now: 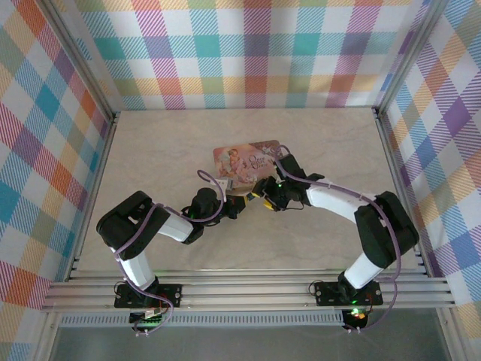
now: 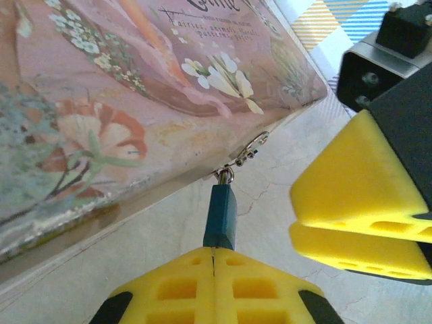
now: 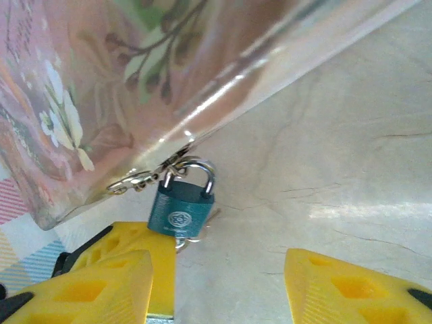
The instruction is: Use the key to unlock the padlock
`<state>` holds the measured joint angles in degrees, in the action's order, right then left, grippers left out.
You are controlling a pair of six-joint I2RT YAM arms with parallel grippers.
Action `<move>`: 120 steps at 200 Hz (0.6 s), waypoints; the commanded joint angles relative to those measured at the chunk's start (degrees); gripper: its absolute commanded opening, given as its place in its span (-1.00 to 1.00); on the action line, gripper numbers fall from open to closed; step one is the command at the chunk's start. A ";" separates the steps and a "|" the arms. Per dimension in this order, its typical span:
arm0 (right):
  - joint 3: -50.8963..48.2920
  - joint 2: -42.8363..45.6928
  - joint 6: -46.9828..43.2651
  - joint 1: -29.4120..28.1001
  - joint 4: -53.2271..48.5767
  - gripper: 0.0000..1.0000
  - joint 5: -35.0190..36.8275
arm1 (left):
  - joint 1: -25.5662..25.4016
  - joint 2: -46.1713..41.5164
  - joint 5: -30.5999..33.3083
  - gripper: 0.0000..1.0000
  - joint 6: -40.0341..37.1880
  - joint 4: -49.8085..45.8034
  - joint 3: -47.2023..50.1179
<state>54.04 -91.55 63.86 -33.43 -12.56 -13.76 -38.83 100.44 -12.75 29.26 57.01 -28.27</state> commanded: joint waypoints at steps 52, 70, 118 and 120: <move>0.40 -0.41 1.41 -3.31 2.89 0.10 7.41 | -0.72 0.41 1.72 -1.00 3.38 5.09 0.65; 0.51 -1.35 1.99 -4.33 3.58 0.10 8.81 | -0.74 0.45 2.11 -1.00 4.16 5.47 0.81; -1.50 -2.62 5.27 -5.76 7.37 0.10 10.94 | -0.89 0.70 2.33 -1.00 4.55 6.15 1.77; -1.64 -2.70 5.48 -5.77 7.59 0.10 11.05 | -0.85 0.69 2.30 -1.00 4.64 6.17 1.76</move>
<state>53.98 -93.30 66.48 -38.76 -8.60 -5.08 -38.94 100.55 -11.77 33.23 58.76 -27.40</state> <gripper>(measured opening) 0.549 0.047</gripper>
